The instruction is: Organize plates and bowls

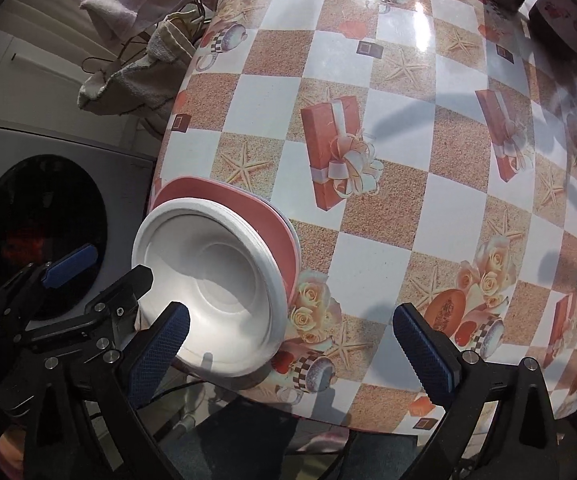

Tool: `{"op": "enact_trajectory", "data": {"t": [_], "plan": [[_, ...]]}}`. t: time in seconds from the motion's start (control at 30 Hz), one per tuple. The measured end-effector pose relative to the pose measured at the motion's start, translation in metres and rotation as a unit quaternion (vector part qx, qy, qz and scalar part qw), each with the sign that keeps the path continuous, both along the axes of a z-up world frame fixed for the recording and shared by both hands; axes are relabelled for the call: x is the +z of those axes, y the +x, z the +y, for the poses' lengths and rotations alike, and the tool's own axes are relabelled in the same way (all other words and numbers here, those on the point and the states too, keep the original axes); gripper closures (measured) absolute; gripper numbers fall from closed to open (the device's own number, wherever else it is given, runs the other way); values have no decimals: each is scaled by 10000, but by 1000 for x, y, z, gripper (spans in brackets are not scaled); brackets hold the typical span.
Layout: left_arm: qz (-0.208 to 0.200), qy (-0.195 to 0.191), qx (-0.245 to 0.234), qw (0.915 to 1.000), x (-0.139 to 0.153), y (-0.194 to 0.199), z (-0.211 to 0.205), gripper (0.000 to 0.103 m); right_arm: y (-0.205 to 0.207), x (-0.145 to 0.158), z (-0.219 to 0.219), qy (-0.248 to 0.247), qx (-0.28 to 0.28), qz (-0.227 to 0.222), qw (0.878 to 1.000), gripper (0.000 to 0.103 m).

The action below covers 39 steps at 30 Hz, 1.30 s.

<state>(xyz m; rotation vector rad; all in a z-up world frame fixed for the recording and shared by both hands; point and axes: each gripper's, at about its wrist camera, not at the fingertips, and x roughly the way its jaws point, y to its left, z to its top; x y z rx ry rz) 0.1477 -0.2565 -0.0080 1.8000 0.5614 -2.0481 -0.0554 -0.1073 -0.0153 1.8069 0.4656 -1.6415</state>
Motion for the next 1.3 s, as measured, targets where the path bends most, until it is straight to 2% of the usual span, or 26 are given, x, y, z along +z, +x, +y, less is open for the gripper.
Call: {"op": "enact_trajectory", "data": {"t": [0.17, 0.3, 0.47, 0.53, 0.77, 1.03, 1.3], "plan": [[338, -425, -627, 9966, 39, -5, 18, 23, 4, 42, 5, -168, 491, 541, 9972, 1], [331, -834, -1010, 9908, 64, -11, 33, 23, 6, 70, 9, -266, 450, 698, 9962, 1], [204, -604, -1218, 9905, 79, -16, 44, 22, 7, 91, 10, -417, 323, 936, 9942, 1], [198, -663, -1294, 9892, 82, -15, 50, 22, 8, 92, 12, -374, 288, 1023, 9936, 1], [247, -815, -1403, 9864, 89, -21, 60, 22, 5, 86, 18, -328, 238, 914, 9950, 1], [256, -847, -1466, 9852, 91, -22, 64, 22, 8, 84, 13, -315, 376, 892, 9948, 1], [148, -703, -1421, 9872, 85, -20, 62, 22, 12, 79, 9, -321, 463, 780, 9954, 1]]}}
